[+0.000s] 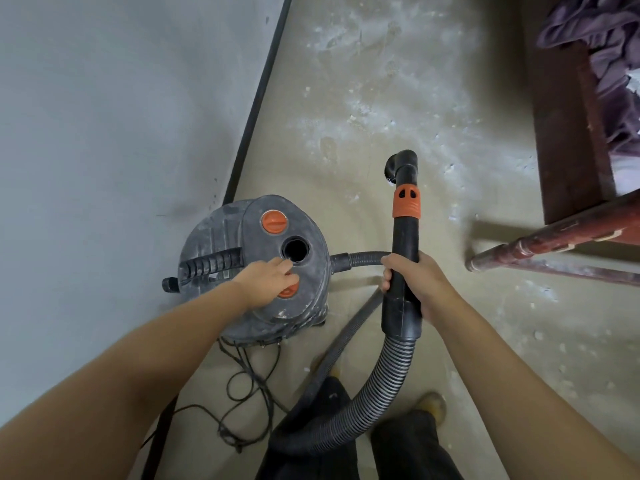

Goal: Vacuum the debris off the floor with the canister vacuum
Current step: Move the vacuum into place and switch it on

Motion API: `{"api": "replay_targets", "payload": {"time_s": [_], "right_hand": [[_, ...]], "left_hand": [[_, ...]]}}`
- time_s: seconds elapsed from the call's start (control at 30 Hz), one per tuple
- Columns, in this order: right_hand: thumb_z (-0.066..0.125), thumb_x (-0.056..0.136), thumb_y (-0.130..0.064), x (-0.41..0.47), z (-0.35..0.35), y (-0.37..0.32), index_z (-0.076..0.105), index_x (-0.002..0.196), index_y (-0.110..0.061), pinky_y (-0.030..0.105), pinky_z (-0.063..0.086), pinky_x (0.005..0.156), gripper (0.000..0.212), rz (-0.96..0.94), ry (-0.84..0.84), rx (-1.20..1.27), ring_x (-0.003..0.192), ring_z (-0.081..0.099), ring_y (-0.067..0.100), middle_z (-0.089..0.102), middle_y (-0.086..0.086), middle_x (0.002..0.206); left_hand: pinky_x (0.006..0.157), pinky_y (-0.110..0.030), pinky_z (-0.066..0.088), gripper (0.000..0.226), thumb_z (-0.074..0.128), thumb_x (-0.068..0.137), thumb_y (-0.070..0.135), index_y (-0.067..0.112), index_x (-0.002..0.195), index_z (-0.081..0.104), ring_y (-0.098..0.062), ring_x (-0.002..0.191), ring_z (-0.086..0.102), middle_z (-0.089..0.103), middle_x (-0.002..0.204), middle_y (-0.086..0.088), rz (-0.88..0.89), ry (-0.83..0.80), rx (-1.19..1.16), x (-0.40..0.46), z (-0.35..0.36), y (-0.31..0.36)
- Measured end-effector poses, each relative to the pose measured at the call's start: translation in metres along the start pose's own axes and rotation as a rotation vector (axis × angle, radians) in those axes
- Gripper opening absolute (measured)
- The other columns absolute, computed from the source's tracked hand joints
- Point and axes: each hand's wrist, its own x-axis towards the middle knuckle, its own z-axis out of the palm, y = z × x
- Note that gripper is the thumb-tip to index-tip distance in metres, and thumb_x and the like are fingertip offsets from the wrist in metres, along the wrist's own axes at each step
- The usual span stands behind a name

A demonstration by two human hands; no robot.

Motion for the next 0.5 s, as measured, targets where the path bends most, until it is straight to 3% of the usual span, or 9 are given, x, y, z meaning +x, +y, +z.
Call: {"api": "replay_targets", "payload": {"time_s": [0.17,0.27,0.33,0.37,0.43,0.5], "right_hand": [[0.060,0.087,-0.007,0.000,-0.009,0.002,0.052,0.092,-0.007,0.037,0.051,0.063,0.009,0.001,0.022,0.016,0.054,0.054,0.019,0.057,0.005,0.061],[0.060,0.087,-0.006,-0.002,-0.010,-0.001,0.052,0.091,-0.008,0.037,0.051,0.062,0.009,-0.006,0.031,0.023,0.054,0.054,0.019,0.056,0.006,0.061],[0.060,0.087,-0.006,-0.005,-0.011,-0.005,0.052,0.090,-0.008,0.036,0.051,0.060,0.009,-0.021,0.037,0.026,0.054,0.054,0.019,0.056,0.006,0.061],[0.060,0.087,-0.007,-0.008,-0.012,-0.008,0.052,0.090,-0.008,0.035,0.051,0.060,0.009,-0.035,0.042,0.029,0.054,0.054,0.020,0.056,0.006,0.060],[0.061,0.086,-0.007,-0.015,-0.018,-0.014,0.052,0.087,-0.007,0.035,0.051,0.061,0.009,-0.076,0.051,0.019,0.054,0.054,0.021,0.057,0.006,0.059],[0.061,0.086,-0.007,-0.024,-0.026,-0.021,0.052,0.083,-0.006,0.036,0.051,0.063,0.010,-0.137,0.059,-0.007,0.054,0.054,0.022,0.057,0.006,0.057]], "left_hand": [[0.074,-0.035,0.043,0.049,0.054,0.087,0.001,0.015,0.132,0.040,-0.026,0.119,0.043,0.039,0.137,-0.010,0.068,-0.082,0.058,0.012,-0.008,-0.008],[0.082,-0.036,0.047,0.040,0.051,0.093,0.015,0.014,0.131,0.041,-0.025,0.116,0.044,0.042,0.133,-0.010,0.044,-0.027,-0.005,0.007,-0.017,0.009],[0.088,-0.035,0.045,0.043,0.051,0.094,0.028,0.017,0.135,0.042,-0.023,0.118,0.046,0.046,0.132,-0.007,0.040,0.025,-0.257,0.002,-0.021,0.036],[0.092,-0.033,0.043,0.049,0.054,0.092,0.030,0.020,0.139,0.040,-0.021,0.121,0.046,0.047,0.134,-0.004,0.048,-0.026,-0.473,-0.001,-0.027,0.055],[0.103,-0.028,0.037,0.066,0.062,0.089,0.031,0.025,0.147,0.031,-0.017,0.132,0.040,0.041,0.145,0.002,0.104,-0.312,-0.933,-0.008,-0.049,0.100],[0.102,-0.025,0.033,0.076,0.067,0.088,0.028,0.022,0.150,0.023,-0.014,0.134,0.037,0.036,0.148,0.006,0.197,-0.558,-1.152,-0.015,-0.076,0.144]]}}
